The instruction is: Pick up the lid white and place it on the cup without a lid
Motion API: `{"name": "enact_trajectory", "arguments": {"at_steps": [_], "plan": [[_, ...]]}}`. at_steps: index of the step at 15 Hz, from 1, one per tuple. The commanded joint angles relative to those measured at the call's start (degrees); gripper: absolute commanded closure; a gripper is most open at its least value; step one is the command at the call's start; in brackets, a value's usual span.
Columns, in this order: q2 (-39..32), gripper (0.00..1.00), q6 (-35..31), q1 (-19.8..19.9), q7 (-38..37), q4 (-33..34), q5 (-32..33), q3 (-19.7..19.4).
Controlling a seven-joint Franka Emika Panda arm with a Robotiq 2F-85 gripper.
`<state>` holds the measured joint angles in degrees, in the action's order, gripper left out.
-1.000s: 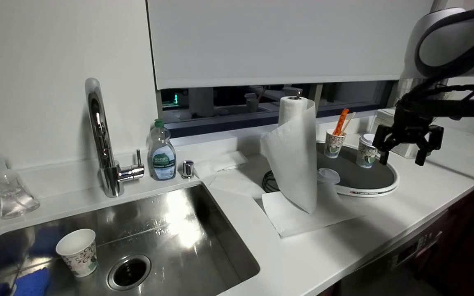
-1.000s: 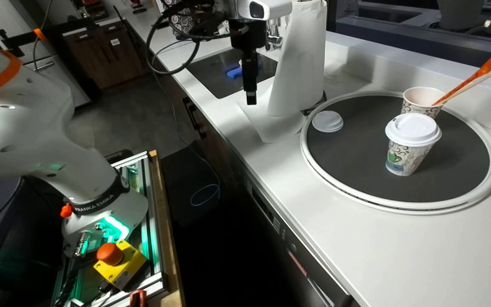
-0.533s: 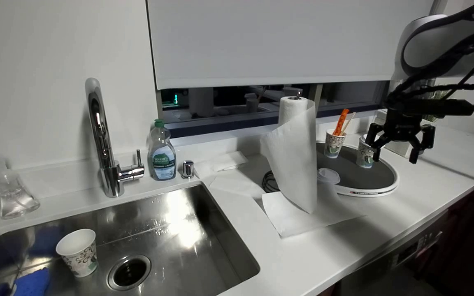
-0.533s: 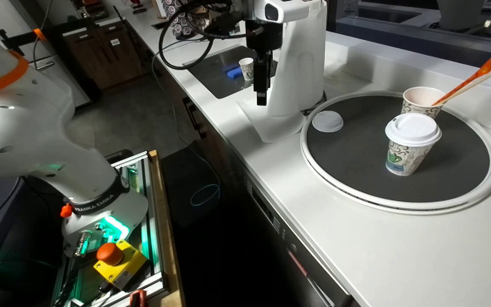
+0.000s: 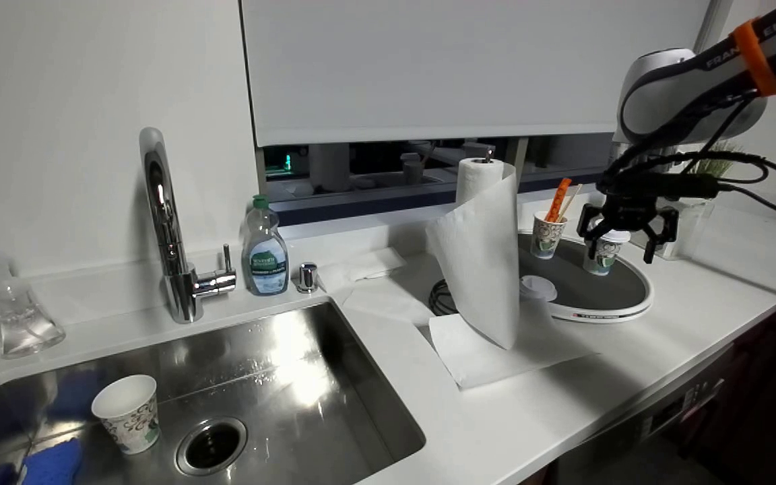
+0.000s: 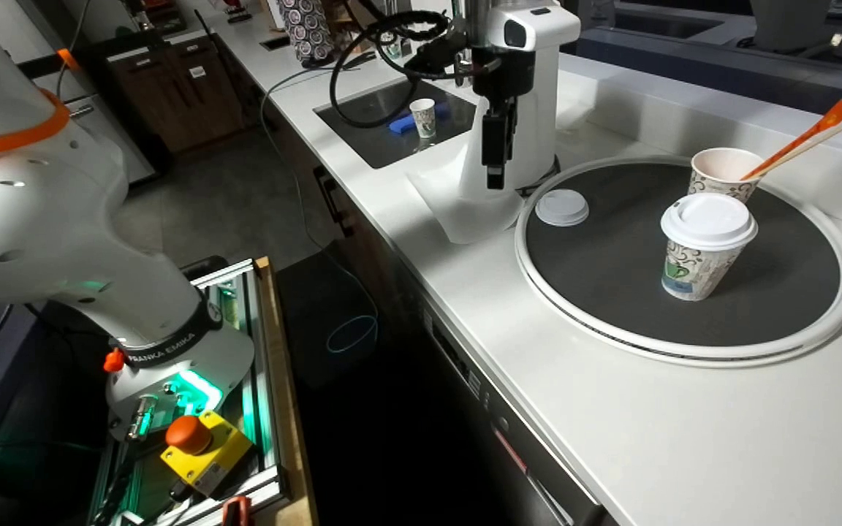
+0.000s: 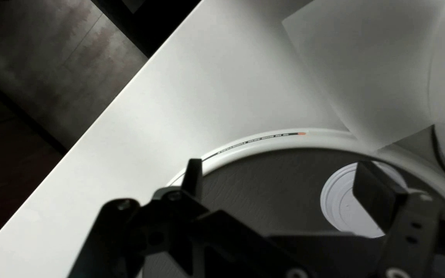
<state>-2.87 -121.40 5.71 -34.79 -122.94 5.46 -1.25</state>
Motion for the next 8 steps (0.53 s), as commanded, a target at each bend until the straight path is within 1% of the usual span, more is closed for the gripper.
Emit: {"name": "enact_trajectory", "arguments": {"at_steps": [1, 4, 5, 6, 8], "plan": [[-6.5, 0.00, 0.5, -0.2, -3.6, 4.9, 1.9, -3.1], [-9.2, 0.00, 1.4, -0.3, -6.9, 7.5, 3.3, -6.0], [-9.0, 0.00, 2.1, -0.4, -6.4, 7.5, 2.3, -6.4], [-8.0, 0.00, 0.2, -0.7, -4.4, 5.8, 2.2, -6.4], [-8.7, 0.00, 0.2, -0.6, -4.6, 6.5, 2.2, -7.0]]}}
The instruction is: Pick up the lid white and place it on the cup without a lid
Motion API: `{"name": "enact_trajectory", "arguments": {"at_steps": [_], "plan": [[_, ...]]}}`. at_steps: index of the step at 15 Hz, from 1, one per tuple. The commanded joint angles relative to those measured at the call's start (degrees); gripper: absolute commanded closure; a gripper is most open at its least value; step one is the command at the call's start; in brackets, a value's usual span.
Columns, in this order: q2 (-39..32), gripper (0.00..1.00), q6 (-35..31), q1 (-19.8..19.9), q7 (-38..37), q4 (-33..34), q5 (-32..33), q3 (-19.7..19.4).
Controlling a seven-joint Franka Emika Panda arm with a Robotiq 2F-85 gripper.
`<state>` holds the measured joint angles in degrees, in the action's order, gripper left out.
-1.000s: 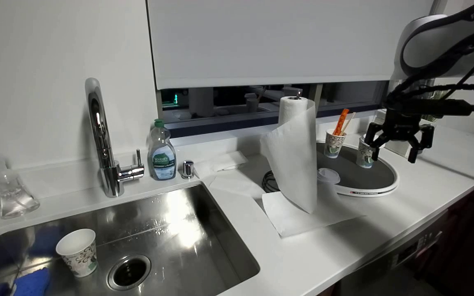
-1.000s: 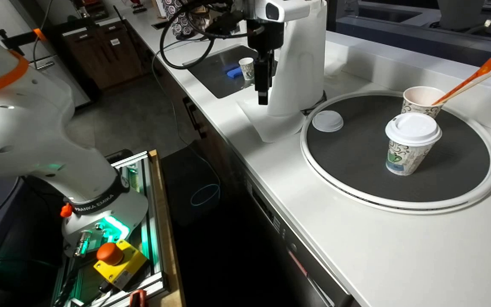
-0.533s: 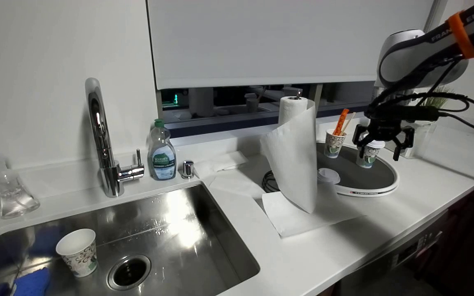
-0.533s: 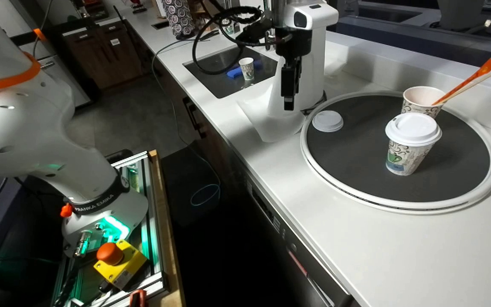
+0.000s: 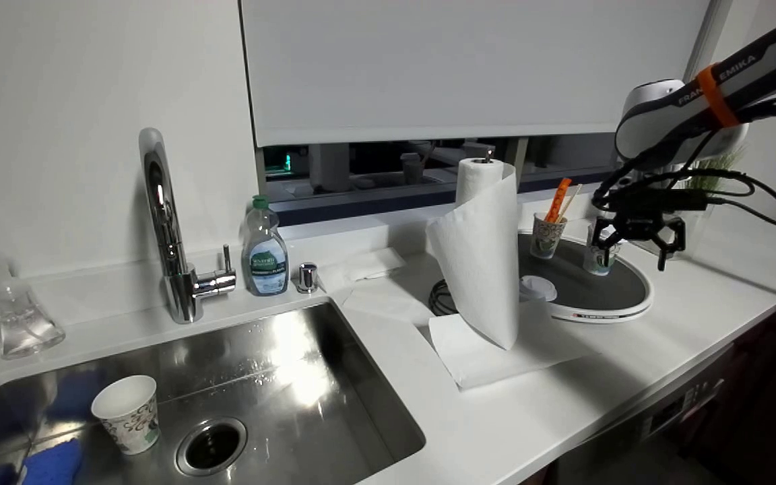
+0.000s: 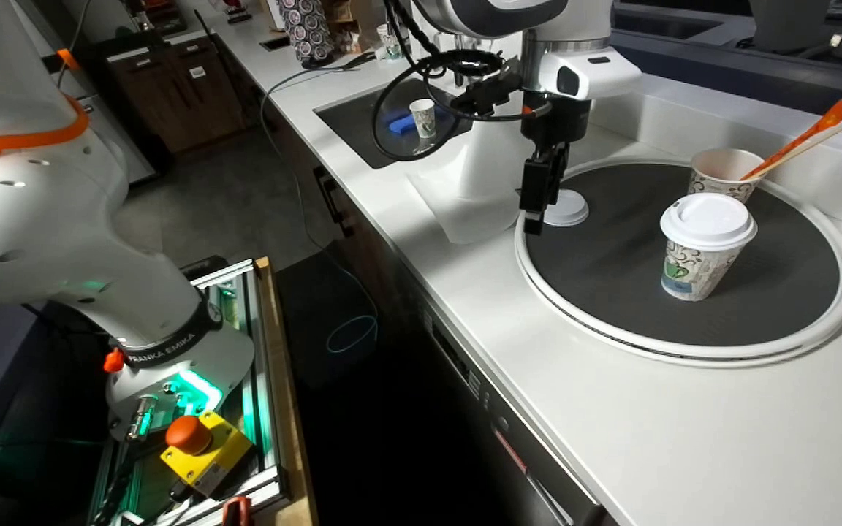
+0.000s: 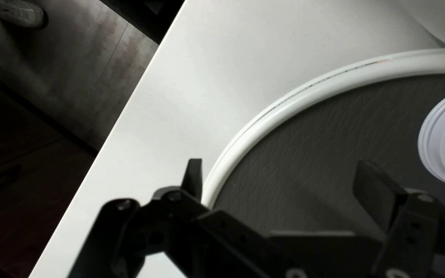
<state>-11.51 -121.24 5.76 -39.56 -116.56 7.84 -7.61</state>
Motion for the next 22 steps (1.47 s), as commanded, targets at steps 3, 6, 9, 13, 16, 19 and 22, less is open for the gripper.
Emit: {"name": "enact_trajectory", "arguments": {"at_steps": [3, 6, 9, 13, 16, 19, 22], "plan": [[-0.1, 0.00, 0.2, -0.7, -0.4, 0.4, -0.2, -0.6], [-0.1, 0.00, 0.2, -0.7, -0.5, 0.4, -0.2, -0.6], [-0.1, 0.00, 0.2, -0.7, -0.5, 0.4, -0.2, -0.6], [-0.1, 0.00, 0.2, -0.7, -0.5, 0.4, -0.2, -0.6], [-1.3, 0.00, -2.9, -1.0, -2.3, 2.0, -2.6, -0.1], [-3.2, 0.00, -6.6, -1.7, -4.1, 4.0, -8.3, 1.0], [-6.6, 0.00, -11.3, -2.7, -6.1, 7.0, -14.4, 2.5]]}}
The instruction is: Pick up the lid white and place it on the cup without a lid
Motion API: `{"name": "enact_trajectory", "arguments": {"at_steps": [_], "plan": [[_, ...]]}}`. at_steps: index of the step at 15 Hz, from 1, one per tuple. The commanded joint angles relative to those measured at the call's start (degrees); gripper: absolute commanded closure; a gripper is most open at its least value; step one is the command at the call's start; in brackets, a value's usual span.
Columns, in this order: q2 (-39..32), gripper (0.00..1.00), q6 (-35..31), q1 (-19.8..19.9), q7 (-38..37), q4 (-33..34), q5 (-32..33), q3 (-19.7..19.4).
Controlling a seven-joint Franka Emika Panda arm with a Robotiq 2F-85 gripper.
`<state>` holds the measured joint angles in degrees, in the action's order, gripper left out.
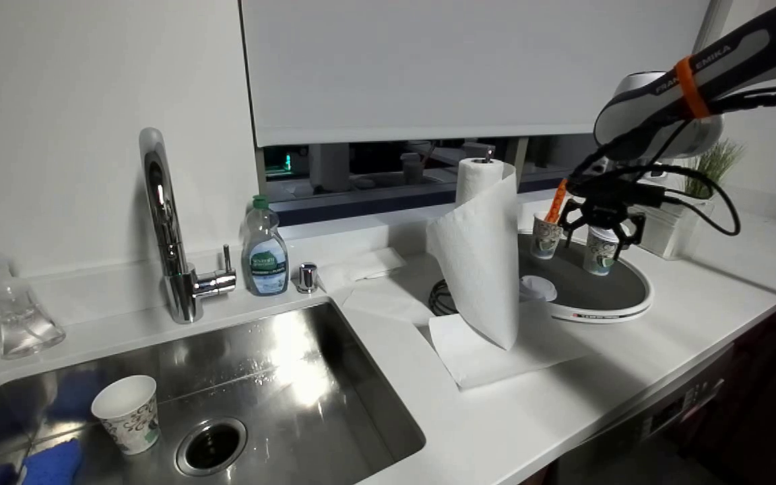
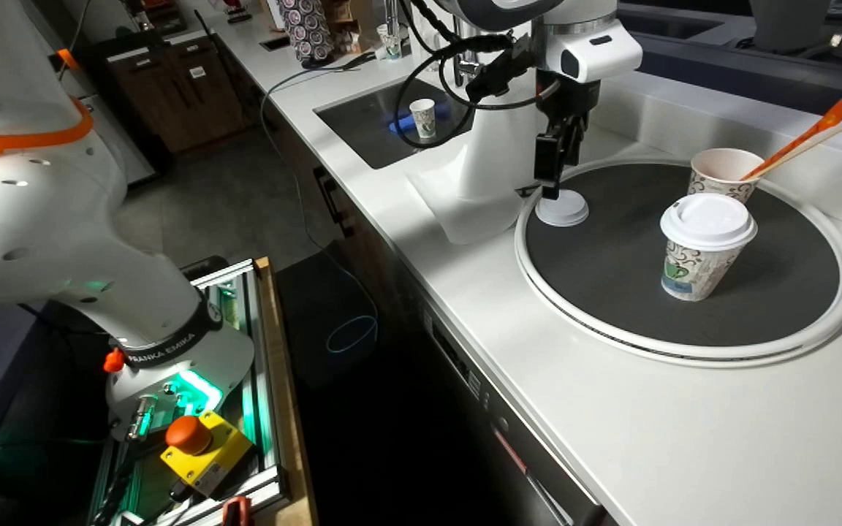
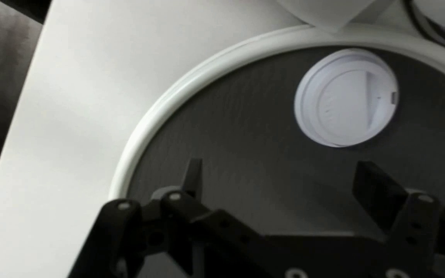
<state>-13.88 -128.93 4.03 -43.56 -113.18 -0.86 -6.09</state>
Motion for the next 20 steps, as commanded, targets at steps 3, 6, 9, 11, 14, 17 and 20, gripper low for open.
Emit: {"name": "enact_trajectory", "arguments": {"at_steps": [3, 6, 9, 11, 14, 17, 20], "plan": [[-7.3, 0.00, -4.7, -1.8, -3.3, 6.5, -8.4, 1.5], [-6.4, 0.00, -4.2, -2.5, -2.5, 5.5, -7.2, 0.9], [-8.8, 0.00, -5.4, -3.0, -3.5, 7.4, -7.7, 1.1], [-10.2, 0.00, -5.2, -3.3, -3.3, 8.6, -8.1, 1.5], [-12.5, 0.00, -5.1, -4.2, -3.3, 9.9, -7.6, 1.5], [-14.8, 0.02, -6.6, -4.8, -2.8, 10.8, -7.7, 1.5], [-16.9, 0.17, -9.6, -5.0, -2.8, 12.4, -8.2, 1.5]]}}
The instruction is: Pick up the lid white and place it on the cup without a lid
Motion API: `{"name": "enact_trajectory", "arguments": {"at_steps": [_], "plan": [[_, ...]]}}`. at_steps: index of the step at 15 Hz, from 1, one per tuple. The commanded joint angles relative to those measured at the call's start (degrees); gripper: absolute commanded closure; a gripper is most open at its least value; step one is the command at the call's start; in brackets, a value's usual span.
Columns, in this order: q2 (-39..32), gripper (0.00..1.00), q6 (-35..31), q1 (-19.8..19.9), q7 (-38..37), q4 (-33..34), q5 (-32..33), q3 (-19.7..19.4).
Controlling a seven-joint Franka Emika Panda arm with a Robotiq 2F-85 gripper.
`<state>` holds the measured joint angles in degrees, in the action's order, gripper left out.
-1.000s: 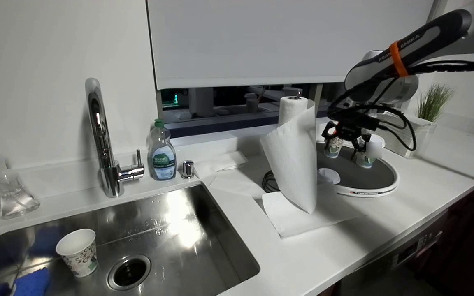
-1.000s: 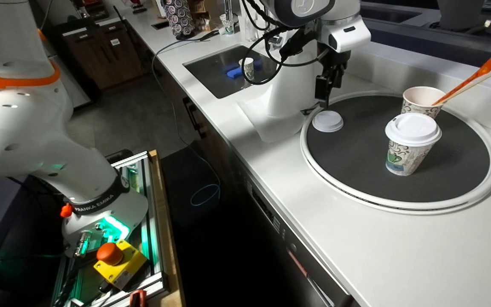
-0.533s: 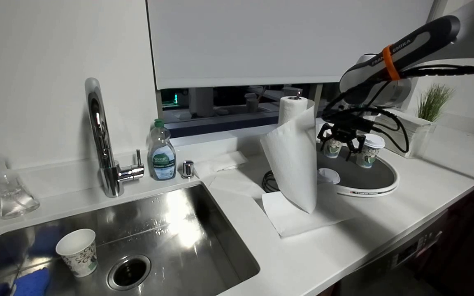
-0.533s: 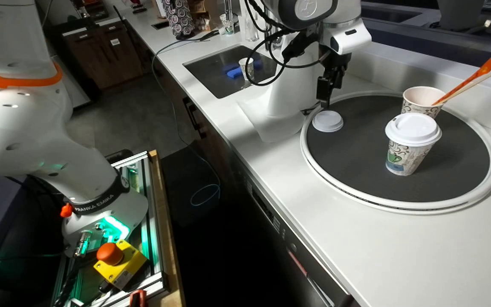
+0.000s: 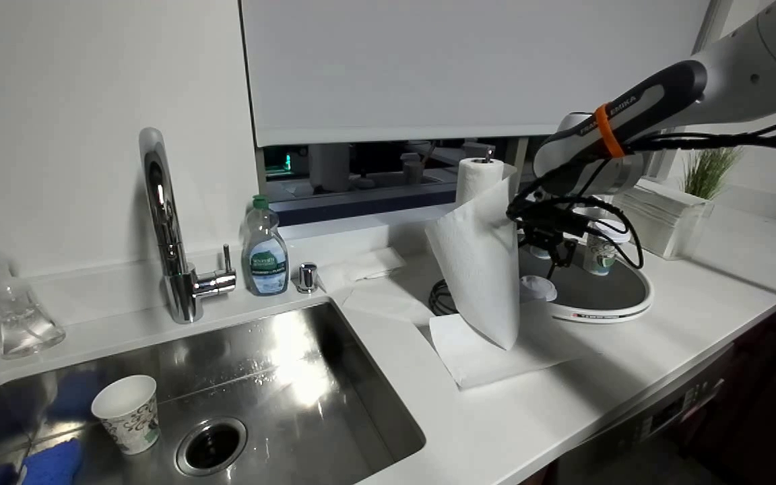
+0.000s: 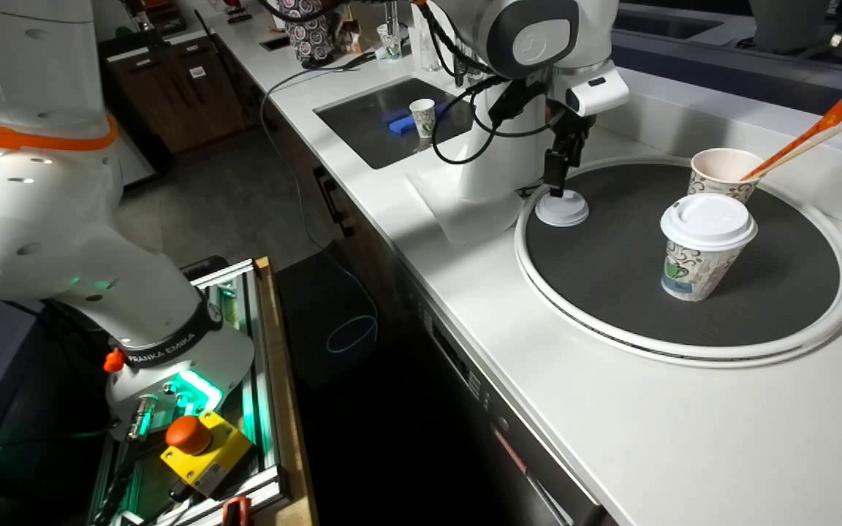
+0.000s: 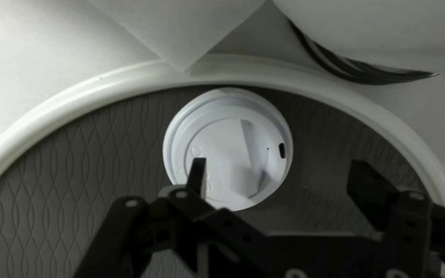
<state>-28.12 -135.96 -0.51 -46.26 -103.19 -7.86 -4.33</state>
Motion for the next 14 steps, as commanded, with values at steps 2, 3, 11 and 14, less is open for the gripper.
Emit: {"name": "enact_trajectory", "arguments": {"at_steps": [2, 3, 11, 14], "plan": [[-3.4, 0.23, -4.2, -0.7, -0.4, 3.3, -1.0, -0.5], [-3.7, 0.23, -4.7, -0.7, -0.3, 3.6, -1.1, -0.4], [-2.5, 0.39, -3.3, 3.7, 6.6, 1.9, -13.4, 3.7], [-3.0, 0.52, -3.2, 4.0, 7.3, 1.7, -14.9, 3.4]]}}
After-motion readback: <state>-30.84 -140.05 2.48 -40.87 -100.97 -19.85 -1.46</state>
